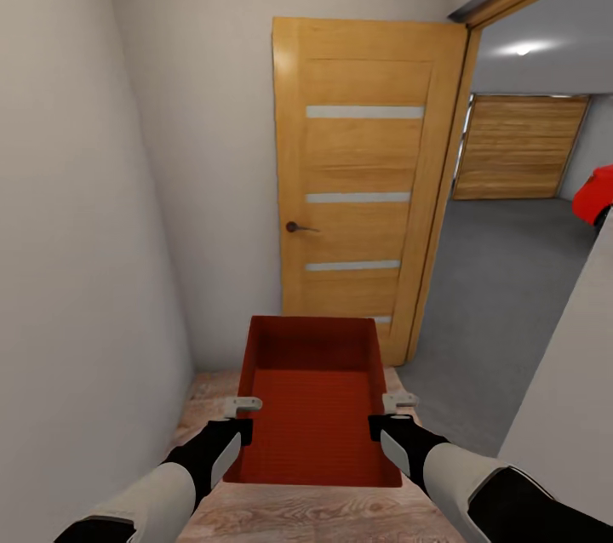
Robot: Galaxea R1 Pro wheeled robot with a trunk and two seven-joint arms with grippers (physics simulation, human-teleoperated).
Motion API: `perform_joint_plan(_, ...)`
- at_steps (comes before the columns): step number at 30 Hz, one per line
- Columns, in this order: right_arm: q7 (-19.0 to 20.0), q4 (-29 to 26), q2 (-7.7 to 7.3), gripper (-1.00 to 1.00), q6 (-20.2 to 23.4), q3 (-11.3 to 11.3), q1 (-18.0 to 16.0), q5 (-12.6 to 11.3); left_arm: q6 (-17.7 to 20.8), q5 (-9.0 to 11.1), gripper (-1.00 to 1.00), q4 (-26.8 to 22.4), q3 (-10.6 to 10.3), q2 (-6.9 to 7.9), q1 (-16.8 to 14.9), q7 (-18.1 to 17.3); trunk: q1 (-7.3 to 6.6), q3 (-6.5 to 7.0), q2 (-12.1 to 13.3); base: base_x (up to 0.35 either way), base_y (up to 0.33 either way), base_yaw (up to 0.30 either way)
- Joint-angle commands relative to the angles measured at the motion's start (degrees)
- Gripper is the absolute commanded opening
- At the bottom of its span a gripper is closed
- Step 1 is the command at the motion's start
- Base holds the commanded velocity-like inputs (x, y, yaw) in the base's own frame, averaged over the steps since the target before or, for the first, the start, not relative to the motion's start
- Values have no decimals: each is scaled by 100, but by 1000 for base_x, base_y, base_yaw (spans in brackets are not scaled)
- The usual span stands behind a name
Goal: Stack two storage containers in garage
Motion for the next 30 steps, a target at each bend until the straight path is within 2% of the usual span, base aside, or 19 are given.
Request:
perform_joint_plan(1,-277,-15,0,-100,-274,501,1,58,46,-49,-100,7,112,-4,0,27,2,-2,-5,0,0,-240)
perform_joint_plan(26,-277,-15,0,-100,-274,501,1,58,46,-49,-100,4,107,-13,0,19,2,-2,-5,0,0,-240)
perform_joint_plan(30,-277,-15,0,-100,-274,501,-1,58,52,-49,-100,12,107,-13,0,15,2,-2,-5,123,86,-94)
